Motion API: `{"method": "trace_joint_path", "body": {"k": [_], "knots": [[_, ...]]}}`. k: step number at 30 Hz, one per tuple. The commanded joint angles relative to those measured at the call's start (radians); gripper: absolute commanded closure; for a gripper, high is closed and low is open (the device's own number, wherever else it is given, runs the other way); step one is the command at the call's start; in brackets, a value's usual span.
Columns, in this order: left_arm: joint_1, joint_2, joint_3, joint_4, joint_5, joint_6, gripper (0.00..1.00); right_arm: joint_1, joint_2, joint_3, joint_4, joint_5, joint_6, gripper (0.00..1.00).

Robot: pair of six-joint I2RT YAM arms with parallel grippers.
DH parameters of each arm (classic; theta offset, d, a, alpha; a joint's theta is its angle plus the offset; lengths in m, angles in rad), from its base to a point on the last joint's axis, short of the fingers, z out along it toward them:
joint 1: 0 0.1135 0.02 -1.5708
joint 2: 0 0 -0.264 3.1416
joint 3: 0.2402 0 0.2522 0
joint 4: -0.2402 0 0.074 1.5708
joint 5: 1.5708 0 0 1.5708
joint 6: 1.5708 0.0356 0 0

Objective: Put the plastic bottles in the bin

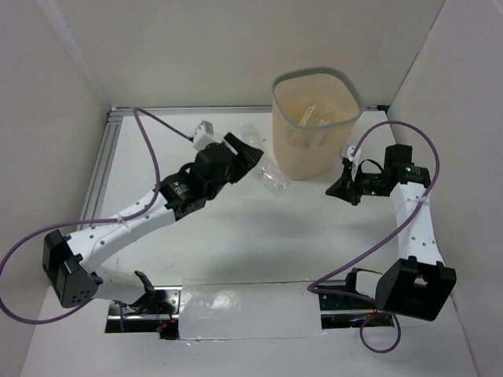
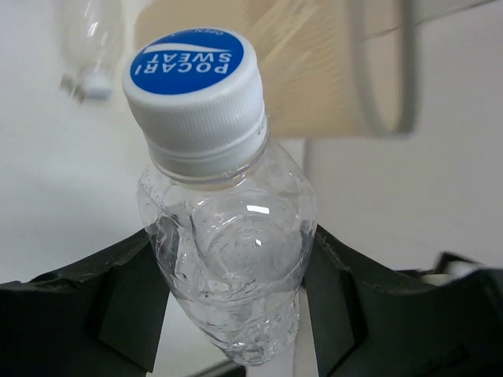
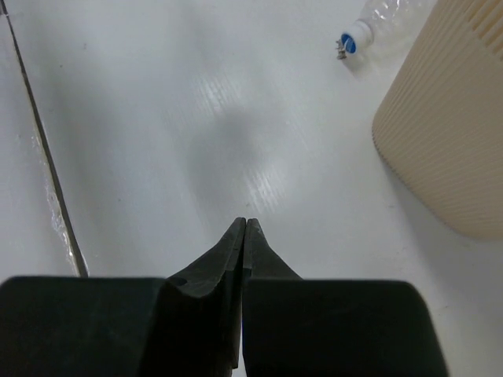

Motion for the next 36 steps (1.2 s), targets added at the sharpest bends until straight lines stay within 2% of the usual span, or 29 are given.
{"method": "trace_joint_path", "body": {"k": [1, 7, 9, 11, 13, 16, 19, 20, 21, 22, 25, 26, 28, 29, 30, 32, 36], "knots": [[0.046, -0.009, 0.084, 0.156, -0.111, 0.265, 0.94, -0.015, 0.003, -0.04, -0.008, 0.011, -0.018, 1.0], [0.141, 0.119, 0.257, 0.387, 0.076, 0.279, 0.93, -0.015, -0.029, -0.115, 0.035, 0.057, -0.007, 1.0], [0.166, 0.216, 0.325, 0.442, 0.112, 0.279, 0.93, -0.015, -0.038, -0.135, 0.046, 0.066, -0.007, 1.0], [0.18, 0.321, 0.456, 0.481, 0.163, 0.256, 0.93, -0.015, -0.049, -0.166, 0.046, 0.076, -0.007, 1.0], [0.19, 0.392, 0.615, 0.481, 0.188, 0.256, 0.91, -0.015, -0.058, -0.187, 0.046, 0.087, -0.007, 1.0], [0.2, 0.521, 0.756, 0.444, 0.201, 0.245, 0.9, -0.015, -0.067, -0.219, 0.055, 0.087, -0.007, 1.0], [0.2, 0.598, 0.891, 0.405, 0.201, 0.245, 0.79, -0.015, -0.068, -0.219, 0.064, 0.087, -0.007, 0.98], [0.2, 0.645, 0.944, 0.386, 0.192, 0.245, 0.72, -0.015, -0.068, -0.219, 0.064, 0.087, -0.007, 0.93], [0.2, 0.666, 0.96, 0.377, 0.191, 0.256, 0.6, -0.015, -0.068, -0.219, 0.064, 0.087, 0.002, 0.84], [0.2, 0.684, 0.969, 0.366, 0.191, 0.256, 0.56, -0.015, -0.068, -0.219, 0.075, 0.087, 0.002, 0.63], [0.2, 0.742, 0.992, 0.345, 0.201, 0.256, 0.34, -0.015, -0.068, -0.21, 0.084, 0.087, 0.002, 0.36], [0.2, 0.755, 1.006, 0.322, 0.211, 0.256, 0.31, -0.015, -0.068, -0.21, 0.093, 0.087, 0.002, 0.27], [0.2, 0.785, 1.017, 0.322, 0.224, 0.256, 0.18, -0.015, -0.068, -0.21, 0.104, 0.087, 0.002, 0.24], [0.2, 0.785, 1.017, 0.322, 0.233, 0.256, 0.08, -0.015, -0.068, -0.21, 0.118, 0.078, 0.002, 0.24], [0.2, 0.795, 1.029, 0.322, 0.233, 0.256, 0.08, -0.004, -0.068, -0.21, 0.118, 0.078, 0.011, 0.23], [0.2, 0.795, 1.041, 0.322, 0.233, 0.266, 0.0, 0.005, -0.058, -0.21, 0.129, 0.078, 0.023, 0.23], [0.2, 0.793, 1.092, 0.311, 0.244, 0.305, 0.0, 0.039, -0.049, -0.21, 0.182, 0.078, 0.068, 0.2]]}}
